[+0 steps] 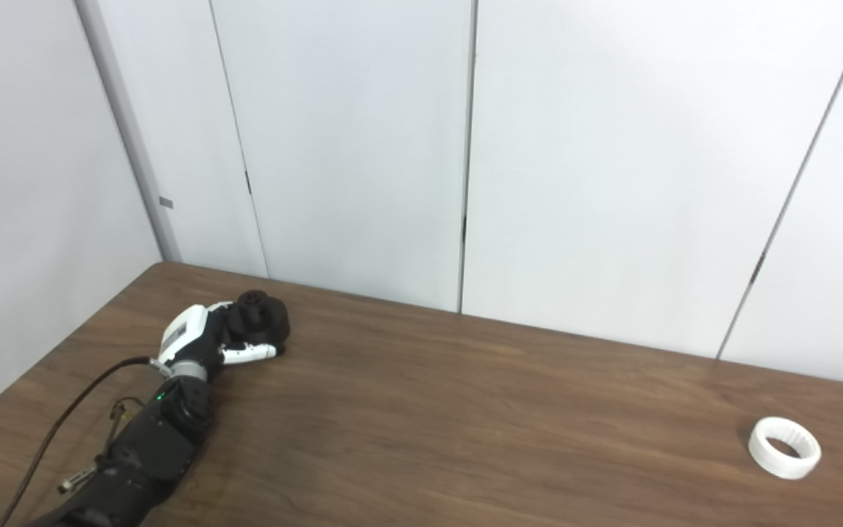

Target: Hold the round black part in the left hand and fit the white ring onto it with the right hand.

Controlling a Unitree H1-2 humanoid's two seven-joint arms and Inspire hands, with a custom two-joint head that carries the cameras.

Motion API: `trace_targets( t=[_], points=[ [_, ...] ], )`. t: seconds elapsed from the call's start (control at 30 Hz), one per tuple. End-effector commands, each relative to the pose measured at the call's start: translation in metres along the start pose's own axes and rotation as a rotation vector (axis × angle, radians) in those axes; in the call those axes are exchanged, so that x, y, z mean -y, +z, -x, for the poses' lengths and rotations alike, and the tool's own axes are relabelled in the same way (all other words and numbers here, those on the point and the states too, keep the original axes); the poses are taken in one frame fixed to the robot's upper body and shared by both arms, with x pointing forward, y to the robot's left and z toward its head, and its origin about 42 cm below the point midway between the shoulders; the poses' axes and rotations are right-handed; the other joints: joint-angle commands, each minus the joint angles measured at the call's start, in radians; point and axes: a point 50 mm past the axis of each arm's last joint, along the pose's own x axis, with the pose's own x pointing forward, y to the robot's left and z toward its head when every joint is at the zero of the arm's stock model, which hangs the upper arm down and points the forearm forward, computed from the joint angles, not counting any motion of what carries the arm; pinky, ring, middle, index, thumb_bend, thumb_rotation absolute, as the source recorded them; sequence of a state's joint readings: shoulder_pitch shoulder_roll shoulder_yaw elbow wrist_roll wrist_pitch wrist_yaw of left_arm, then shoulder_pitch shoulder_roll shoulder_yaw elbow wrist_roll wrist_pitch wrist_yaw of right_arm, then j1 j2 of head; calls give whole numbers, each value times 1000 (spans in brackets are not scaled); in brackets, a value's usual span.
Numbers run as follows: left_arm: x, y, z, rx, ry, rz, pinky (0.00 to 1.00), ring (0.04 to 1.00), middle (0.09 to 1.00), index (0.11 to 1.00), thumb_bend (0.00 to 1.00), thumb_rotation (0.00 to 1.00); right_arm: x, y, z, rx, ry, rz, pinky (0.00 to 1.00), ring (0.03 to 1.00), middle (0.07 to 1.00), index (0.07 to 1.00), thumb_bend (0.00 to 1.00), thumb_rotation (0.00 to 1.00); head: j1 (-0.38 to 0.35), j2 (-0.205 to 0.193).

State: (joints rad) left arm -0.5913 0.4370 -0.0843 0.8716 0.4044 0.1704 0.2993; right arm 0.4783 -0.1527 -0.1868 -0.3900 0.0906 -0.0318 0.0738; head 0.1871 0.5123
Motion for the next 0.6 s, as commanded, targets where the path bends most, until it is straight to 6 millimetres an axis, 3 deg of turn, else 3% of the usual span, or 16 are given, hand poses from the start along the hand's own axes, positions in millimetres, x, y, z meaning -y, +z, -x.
trace_targets(
  t=[0.0,0.57],
  points=[
    [4,11,-4,3,-35,0,1000,988,942,848,1000,388,3,14,-1,70,-5,15,968,933,892,842,476,1000,1,0],
    [18,22,-7,-55,21,35,1000,1000,967,840,1000,425,4,11,-1,66,-8,73,953,927,892,849,512,1000,-2,-4]
  ],
)
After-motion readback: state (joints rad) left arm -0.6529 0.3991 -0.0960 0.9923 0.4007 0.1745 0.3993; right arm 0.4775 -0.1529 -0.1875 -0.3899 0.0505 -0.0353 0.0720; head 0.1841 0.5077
